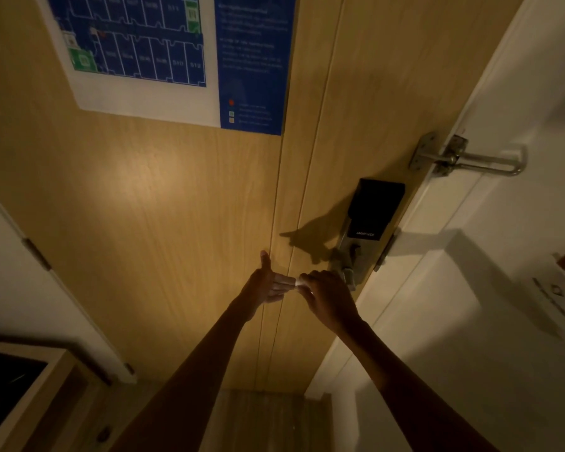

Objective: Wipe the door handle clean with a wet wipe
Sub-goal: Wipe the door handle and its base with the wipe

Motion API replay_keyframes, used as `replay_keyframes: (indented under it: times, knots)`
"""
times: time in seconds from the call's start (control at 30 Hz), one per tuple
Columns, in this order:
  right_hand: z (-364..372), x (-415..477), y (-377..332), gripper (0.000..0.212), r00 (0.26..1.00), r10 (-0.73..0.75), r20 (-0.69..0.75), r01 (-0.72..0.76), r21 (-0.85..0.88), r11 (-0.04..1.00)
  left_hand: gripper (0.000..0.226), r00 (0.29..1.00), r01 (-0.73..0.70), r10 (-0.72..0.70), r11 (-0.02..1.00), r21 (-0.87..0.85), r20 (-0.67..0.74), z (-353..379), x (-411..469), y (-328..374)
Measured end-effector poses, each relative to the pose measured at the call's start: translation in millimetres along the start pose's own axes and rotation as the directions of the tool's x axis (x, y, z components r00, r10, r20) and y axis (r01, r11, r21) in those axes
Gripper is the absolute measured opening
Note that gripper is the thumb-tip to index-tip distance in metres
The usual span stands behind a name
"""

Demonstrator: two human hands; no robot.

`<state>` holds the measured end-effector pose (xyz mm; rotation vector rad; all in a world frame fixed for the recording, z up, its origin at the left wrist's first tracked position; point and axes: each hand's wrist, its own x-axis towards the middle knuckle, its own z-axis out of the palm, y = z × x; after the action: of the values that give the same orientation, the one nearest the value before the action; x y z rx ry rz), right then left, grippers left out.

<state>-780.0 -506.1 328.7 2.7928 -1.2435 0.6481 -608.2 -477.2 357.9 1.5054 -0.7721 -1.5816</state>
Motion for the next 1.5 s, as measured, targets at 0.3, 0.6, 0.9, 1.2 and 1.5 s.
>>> replay_keyframes:
  times: [0.3, 0.6, 0.9, 1.2, 1.5]
  knots:
    - [-26.3, 20.5, 9.4, 0.032, 0.842, 0.106, 0.529, -0.121, -0.007, 0.993, 0.095, 1.000, 0.010, -0.010, 1.000, -0.012, 0.028, -1.6, 7.0, -1.1]
    - [-4.9, -4.8, 5.9, 0.024, 0.990, 0.082, 0.115, -0.085, 0.017, 0.996, 0.096, 0.998, 0.033, -0.033, 0.999, 0.004, 0.044, -3.5, 9.8, 1.4]
    - [-17.7, 5.9, 28.4, 0.047, 0.972, 0.118, 0.204, -0.164, 0.229, 0.960, 0.097, 0.997, 0.053, -0.055, 0.998, 0.021, 0.053, -1.9, 2.6, 3.4]
    - [-26.8, 25.2, 15.3, 0.039, 0.809, 0.118, 0.576, -0.157, 0.018, 0.987, 0.095, 0.995, 0.082, -0.084, 0.996, 0.029, 0.059, 6.8, -4.9, 13.5]
    - [-15.3, 0.4, -1.0, 0.022, 0.997, 0.041, 0.059, -0.043, 0.027, 0.999, 0.095, 0.999, 0.026, -0.027, 0.999, 0.032, 0.023, -1.0, -4.6, 2.2]
